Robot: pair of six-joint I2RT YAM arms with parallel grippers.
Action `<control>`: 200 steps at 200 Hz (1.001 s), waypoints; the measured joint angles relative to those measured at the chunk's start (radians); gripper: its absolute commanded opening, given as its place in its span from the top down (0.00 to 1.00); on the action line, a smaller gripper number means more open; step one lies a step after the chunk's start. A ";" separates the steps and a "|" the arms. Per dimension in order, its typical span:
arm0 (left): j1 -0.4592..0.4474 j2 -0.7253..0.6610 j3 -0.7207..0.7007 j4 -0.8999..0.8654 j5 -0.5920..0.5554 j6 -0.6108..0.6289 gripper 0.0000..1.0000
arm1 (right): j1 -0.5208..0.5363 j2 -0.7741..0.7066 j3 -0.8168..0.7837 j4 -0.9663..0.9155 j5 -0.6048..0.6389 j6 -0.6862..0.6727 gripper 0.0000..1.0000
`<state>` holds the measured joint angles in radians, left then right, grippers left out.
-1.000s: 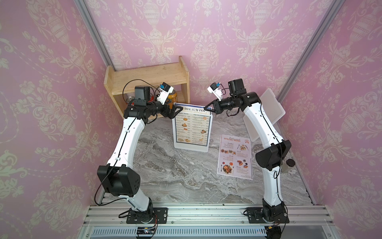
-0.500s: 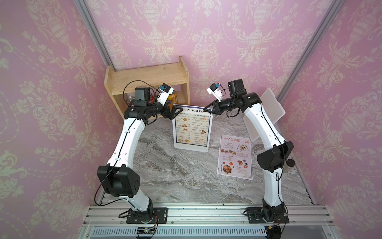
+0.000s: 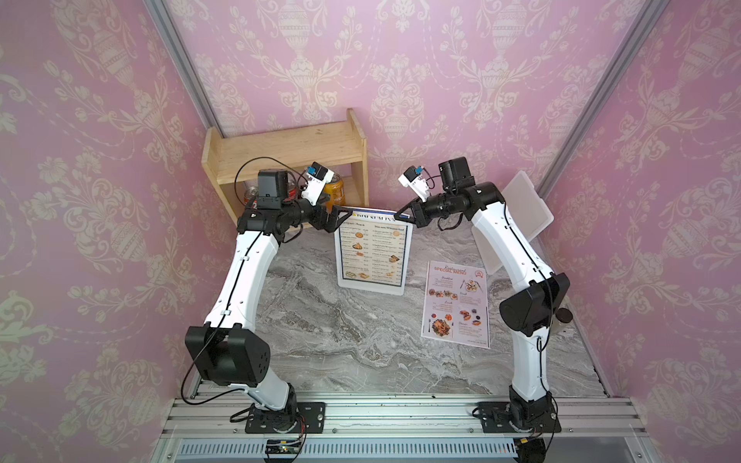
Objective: Insert the menus into the narrow rack
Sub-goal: Insert the menu into the narrow rack.
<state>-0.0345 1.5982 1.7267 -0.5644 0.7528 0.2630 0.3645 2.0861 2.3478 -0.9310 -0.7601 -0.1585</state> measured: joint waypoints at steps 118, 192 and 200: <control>0.000 -0.045 -0.081 0.108 0.000 -0.084 0.01 | 0.134 -0.024 0.196 -0.012 0.506 0.107 0.00; 0.000 -0.071 -0.117 0.147 0.000 -0.101 0.01 | 0.161 0.100 0.367 -0.048 0.754 0.288 0.00; 0.000 -0.074 -0.122 0.148 0.000 -0.101 0.01 | 0.161 0.117 0.367 -0.055 0.762 0.299 0.00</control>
<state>-0.0345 1.5238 1.6051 -0.4168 0.7528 0.1616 0.5255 2.2032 2.7148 -0.9855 0.0021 0.1406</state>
